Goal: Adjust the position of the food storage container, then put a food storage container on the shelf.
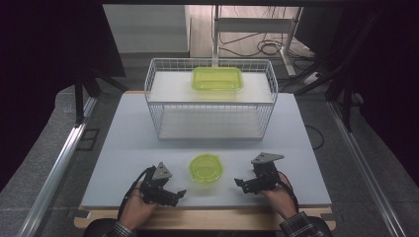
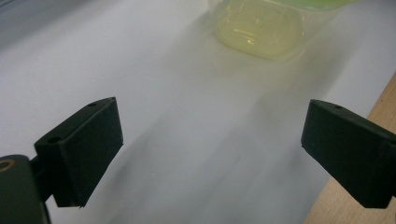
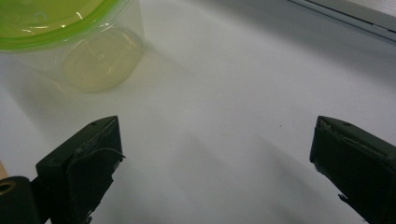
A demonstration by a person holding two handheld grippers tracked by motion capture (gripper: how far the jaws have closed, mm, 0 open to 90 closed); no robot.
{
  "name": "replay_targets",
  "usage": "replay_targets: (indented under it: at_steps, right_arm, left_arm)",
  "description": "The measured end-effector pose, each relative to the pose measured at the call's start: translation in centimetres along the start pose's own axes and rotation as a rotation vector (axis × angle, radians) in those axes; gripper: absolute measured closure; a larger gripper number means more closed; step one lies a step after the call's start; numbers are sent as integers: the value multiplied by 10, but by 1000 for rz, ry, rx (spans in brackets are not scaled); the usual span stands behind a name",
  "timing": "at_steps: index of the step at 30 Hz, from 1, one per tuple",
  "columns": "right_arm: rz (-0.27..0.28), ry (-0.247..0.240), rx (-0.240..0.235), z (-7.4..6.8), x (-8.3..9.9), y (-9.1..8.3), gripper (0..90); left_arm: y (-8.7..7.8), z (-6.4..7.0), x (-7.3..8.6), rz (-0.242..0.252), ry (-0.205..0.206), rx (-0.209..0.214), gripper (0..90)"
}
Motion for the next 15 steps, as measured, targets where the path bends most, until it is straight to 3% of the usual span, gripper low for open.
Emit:
replay_targets:
  at_steps: [9, 12, 15]
  right_arm:
    - [2, 8, -18, -1, 0, 1, 14]
    - [26, 31, 7, 2, -2, 0, 0]
    - [43, 49, 2, 4, -4, -1, 0]
  left_arm:
    - [-1, -2, 3, -2, 16, -20, 35]
    - [-3, -3, 3, 16, 21, -12, 18]
    - [-5, -5, 3, 23, 22, -13, 13]
Point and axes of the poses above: each handheld gripper's, and its own axes: y roughly forward along the jaws, x roughly out of its underside, z roughly to its right, the point moved 5 cm from there along y, roughly forward along the jaws, and after that the axes turned 7 degrees about x, right-handed, at the moved point
